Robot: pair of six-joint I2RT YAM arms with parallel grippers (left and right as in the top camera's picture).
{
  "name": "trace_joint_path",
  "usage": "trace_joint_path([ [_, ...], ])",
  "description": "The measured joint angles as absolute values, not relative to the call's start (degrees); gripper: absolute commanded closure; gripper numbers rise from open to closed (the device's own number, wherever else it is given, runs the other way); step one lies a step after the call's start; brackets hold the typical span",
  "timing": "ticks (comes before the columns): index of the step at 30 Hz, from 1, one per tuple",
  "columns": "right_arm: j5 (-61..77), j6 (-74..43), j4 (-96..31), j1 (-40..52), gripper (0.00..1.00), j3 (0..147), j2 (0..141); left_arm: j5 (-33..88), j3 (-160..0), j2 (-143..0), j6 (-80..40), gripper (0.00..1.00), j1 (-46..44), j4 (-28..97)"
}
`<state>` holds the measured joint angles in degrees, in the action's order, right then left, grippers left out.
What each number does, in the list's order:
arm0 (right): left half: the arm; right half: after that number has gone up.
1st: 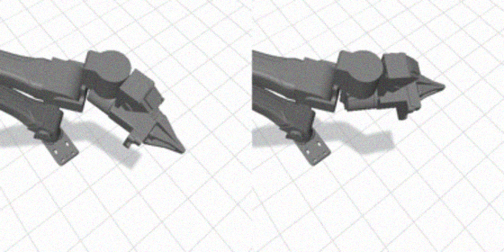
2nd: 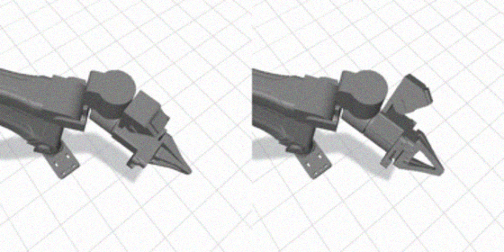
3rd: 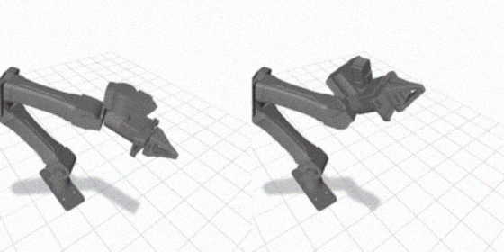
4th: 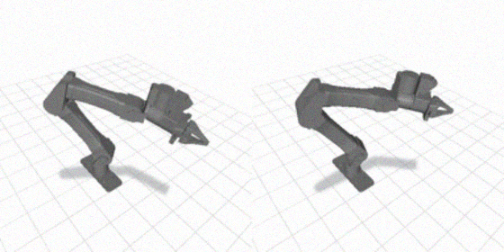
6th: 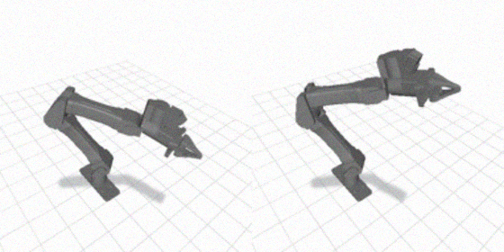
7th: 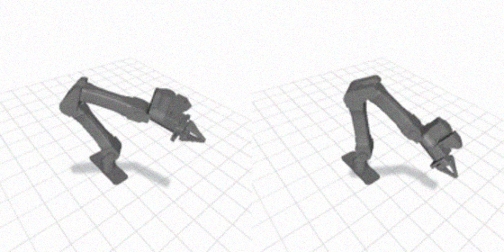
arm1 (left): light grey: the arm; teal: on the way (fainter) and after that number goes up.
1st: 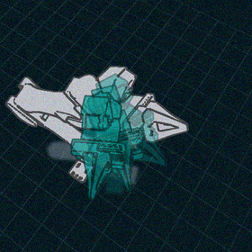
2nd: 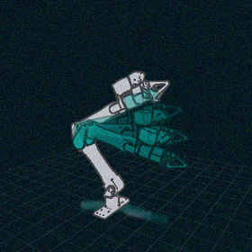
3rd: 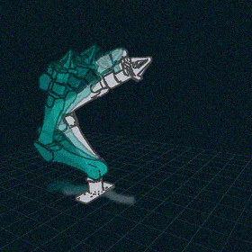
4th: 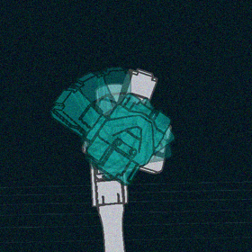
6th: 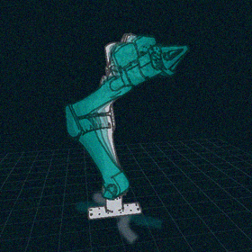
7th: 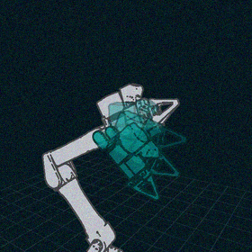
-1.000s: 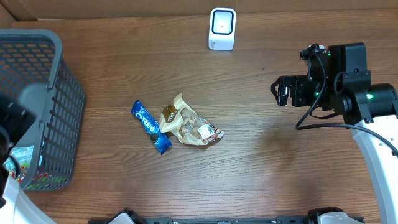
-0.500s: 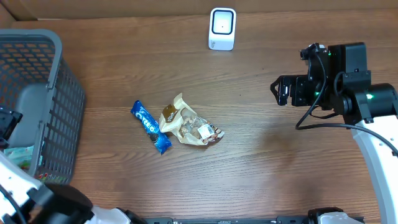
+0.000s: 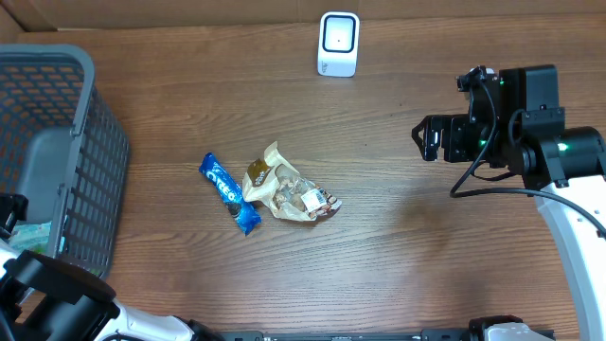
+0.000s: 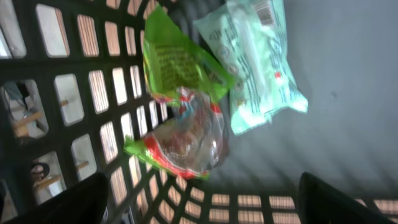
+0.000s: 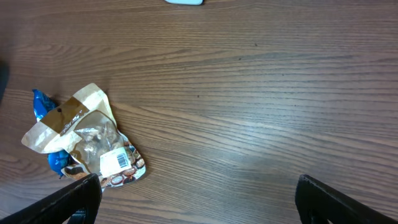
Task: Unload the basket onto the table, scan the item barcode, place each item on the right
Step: 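Reach the left gripper into the basket and grasp the green packet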
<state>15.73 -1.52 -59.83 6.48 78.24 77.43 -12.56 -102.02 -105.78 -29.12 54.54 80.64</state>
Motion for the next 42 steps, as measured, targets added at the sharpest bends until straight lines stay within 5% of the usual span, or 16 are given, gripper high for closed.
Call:
trace_joint_path([
  [12,15.70,-1.54,-60.51,6.48,0.00,78.24,80.23,-14.00,-82.19,-105.91,-31.59,0.21,54.41,64.51],
  [16,15.68,-1.54,-60.95,6.48,0.00,78.24,82.24,-14.41,-79.35,-105.91,-31.99,0.44,54.41,62.41],
  [20,15.73,-1.52,-60.99,6.48,0.00,78.24,82.89,-14.35,-79.11,-105.91,-32.47,0.96,54.41,61.34],
  [30,15.70,-1.54,-60.88,6.48,0.00,78.24,82.89,-5.21,-80.95,-105.97,-27.46,0.96,54.41,61.39],
  [42,16.21,-1.50,-58.96,6.48,0.00,78.24,82.89,7.11,-110.93,-99.96,-20.10,0.96,51.79,76.36],
])
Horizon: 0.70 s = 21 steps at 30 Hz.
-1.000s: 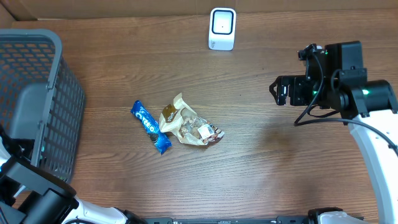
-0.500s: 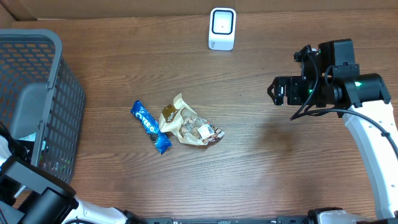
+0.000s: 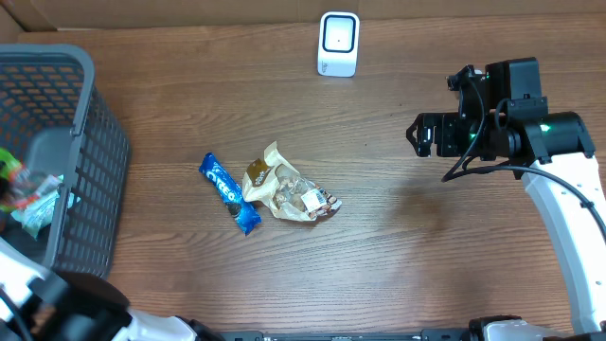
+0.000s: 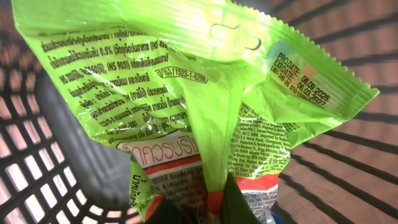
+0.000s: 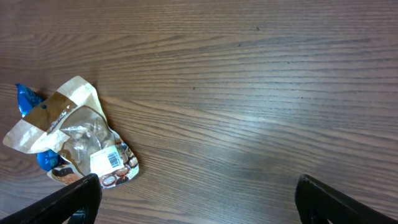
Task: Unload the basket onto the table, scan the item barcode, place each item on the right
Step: 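Reach the left gripper into the basket and grasp the green packet, then carry the green packet out and drop it onto the cookie bag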
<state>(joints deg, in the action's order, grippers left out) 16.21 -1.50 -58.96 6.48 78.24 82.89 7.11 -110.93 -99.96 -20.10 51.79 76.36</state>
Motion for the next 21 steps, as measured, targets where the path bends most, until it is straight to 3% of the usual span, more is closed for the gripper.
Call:
trace_joint_path([
  [8,16.62,-1.52,-58.54,6.48,0.00,78.32,82.89,12.84,-117.99,-86.87,-16.19,0.96,42.46,81.19],
  [21,16.45,-1.52,-58.30,6.46,0.01,84.68,82.89,16.23,-110.72,-85.36,-13.41,0.96,5.13,85.21],
])
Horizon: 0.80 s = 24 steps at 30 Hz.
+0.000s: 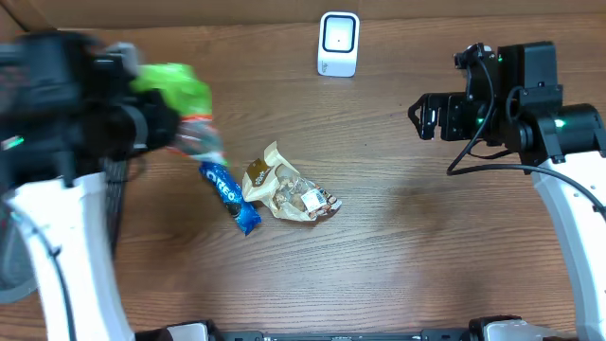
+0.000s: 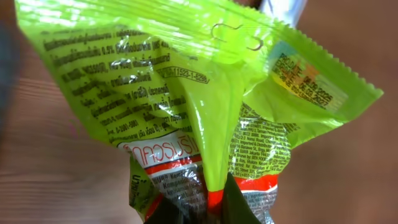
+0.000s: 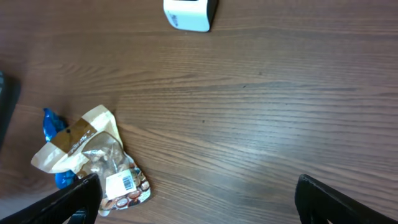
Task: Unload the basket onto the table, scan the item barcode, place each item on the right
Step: 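Carry the green packet out and drop it onto the cookie bag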
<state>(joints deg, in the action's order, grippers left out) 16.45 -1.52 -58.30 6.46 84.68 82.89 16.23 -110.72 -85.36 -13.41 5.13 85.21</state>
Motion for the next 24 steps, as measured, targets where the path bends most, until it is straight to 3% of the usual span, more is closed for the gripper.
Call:
trace_joint_path([
  [9,16.03,-4.38,-59.20,1.37,0.00,84.82,82.89,15.35,-93.19,-95.68,-16.82,0.96,-13.37,70.02],
  [18,16.10,-5.56,-61.04,-2.68,0.00,84.86,82.89,6.33,-90.50,-108.77,-22.96,0.95,-22.87,71.29],
  [19,16.12,-5.61,-61.06,-2.63,0.00,84.86,82.89,5.45,-90.48,-109.86,-23.64,0.91,-23.05,71.53],
  [22,16.10,-5.76,-61.04,-2.63,0.00,84.86,82.89,4.34,-90.45,-112.73,-24.67,0.44,-23.20,72.20],
  [23,16.12,-5.76,-61.06,-2.63,0.00,84.86,82.89,4.25,-90.45,-113.43,-25.02,0.31,-23.24,72.64],
  [24,16.10,-5.80,-61.04,-2.63,0.00,84.86,82.89,4.25,-90.45,-113.86,-25.21,0.25,-23.24,72.88],
])
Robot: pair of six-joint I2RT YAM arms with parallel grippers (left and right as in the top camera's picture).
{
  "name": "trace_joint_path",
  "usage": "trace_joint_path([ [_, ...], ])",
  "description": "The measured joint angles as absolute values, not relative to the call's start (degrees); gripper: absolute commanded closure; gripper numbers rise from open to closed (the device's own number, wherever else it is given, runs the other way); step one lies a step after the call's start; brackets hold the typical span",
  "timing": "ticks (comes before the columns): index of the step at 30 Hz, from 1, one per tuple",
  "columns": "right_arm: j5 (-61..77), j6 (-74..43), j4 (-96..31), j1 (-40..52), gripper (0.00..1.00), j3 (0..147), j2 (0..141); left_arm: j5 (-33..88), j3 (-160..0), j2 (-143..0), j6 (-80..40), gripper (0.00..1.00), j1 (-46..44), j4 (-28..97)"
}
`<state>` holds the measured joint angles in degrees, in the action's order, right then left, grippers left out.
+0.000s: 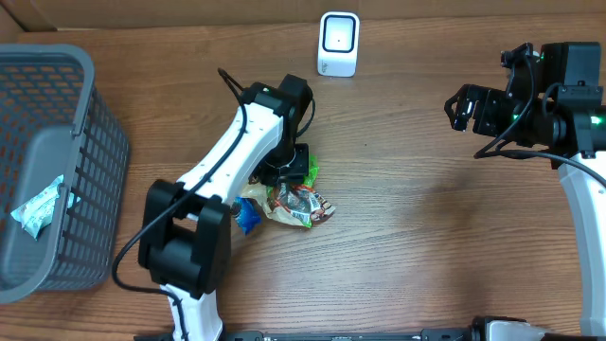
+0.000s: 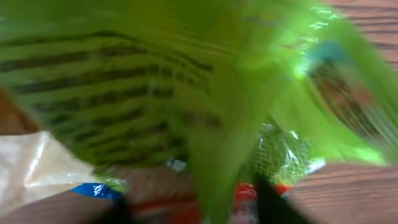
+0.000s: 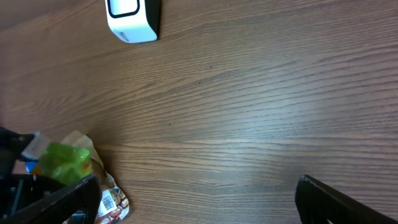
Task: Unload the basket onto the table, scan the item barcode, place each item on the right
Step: 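Carry the green packet out and drop it onto the cookie bag, then reach the left gripper into the basket and grasp the mint-green packet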
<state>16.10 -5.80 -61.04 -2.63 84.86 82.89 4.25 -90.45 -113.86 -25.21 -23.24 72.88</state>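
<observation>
The green snack packet (image 1: 308, 175) lies on the snack pile at the table's middle, and it fills the left wrist view as a green blur (image 2: 186, 93). My left gripper (image 1: 292, 169) is right over it, its dark fingers (image 2: 273, 199) standing apart on either side of the packet. The white scanner (image 1: 339, 43) stands at the back centre and shows in the right wrist view (image 3: 132, 18). My right gripper (image 1: 459, 106) hovers open at the right, holding nothing, with the green packet (image 3: 62, 162) at the left of its view.
A tan snack bag (image 1: 298, 204) with a barcode label (image 3: 112, 199) and a blue Oreo packet (image 1: 246, 216) lie under and beside the green packet. The grey basket (image 1: 85, 66) stands at the left with a mint-green packet (image 1: 33, 210) inside.
My left gripper has moved from high near the basket to the snack pile at the middle of the table with the green packet. Its fingers now stand apart. The right gripper shifted a little rightward.
My left gripper was open above the green packet in the basket. Then it was shut on that packet inside the basket. Then it held it outside the basket, over the table. Now the packet is on the snack pile, with the fingers apart.
</observation>
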Motion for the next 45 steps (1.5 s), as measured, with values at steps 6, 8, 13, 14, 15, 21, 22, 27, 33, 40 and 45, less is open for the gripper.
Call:
trace_joint_path([
  [6,16.10,-5.78,-61.06,-2.63,0.00,84.86,82.89,5.02,-90.76,-114.28,-25.47,0.21,-23.24,74.46],
  [8,16.08,-5.80,-61.04,-2.63,0.00,84.86,82.89,5.10,-92.36,-114.30,-25.23,0.20,-23.24,76.62],
  [13,16.10,-5.82,-61.08,-2.63,0.00,84.86,82.89,4.51,-106.43,-114.28,-23.94,0.16,-23.22,83.50],
  [14,16.10,-5.82,-61.06,-2.63,0.00,84.86,82.89,4.36,-110.48,-114.28,-23.51,0.16,-23.14,84.88],
  [15,16.12,-5.82,-61.04,-2.63,0.00,84.86,82.89,4.29,-115.61,-114.24,-23.18,0.15,-22.96,86.52],
  [21,16.12,-5.96,-61.17,-2.63,0.00,84.86,82.89,2.81,-137.58,-113.25,-21.82,0.15,-18.11,96.07],
  [22,16.10,-5.96,-61.19,-2.63,0.00,84.86,82.89,2.52,-139.79,-112.46,-21.65,0.15,-16.03,96.09],
  [27,16.10,-5.96,-62.13,-2.66,0.00,84.86,82.89,1.43,-142.63,-107.11,-21.67,0.18,-3.77,96.31],
  [33,16.12,-5.98,-62.78,-2.63,0.00,84.86,82.89,-0.12,-142.67,-102.78,-21.65,0.18,18.22,96.47],
  [40,16.10,-5.98,-64.58,-2.63,0.00,84.86,82.89,-5.45,-138.45,-101.27,-24.32,0.17,35.68,95.92],
  [45,16.12,-5.98,-64.95,-2.63,0.00,84.86,82.89,-6.24,-128.97,-103.28,-27.79,0.19,42.50,88.49],
])
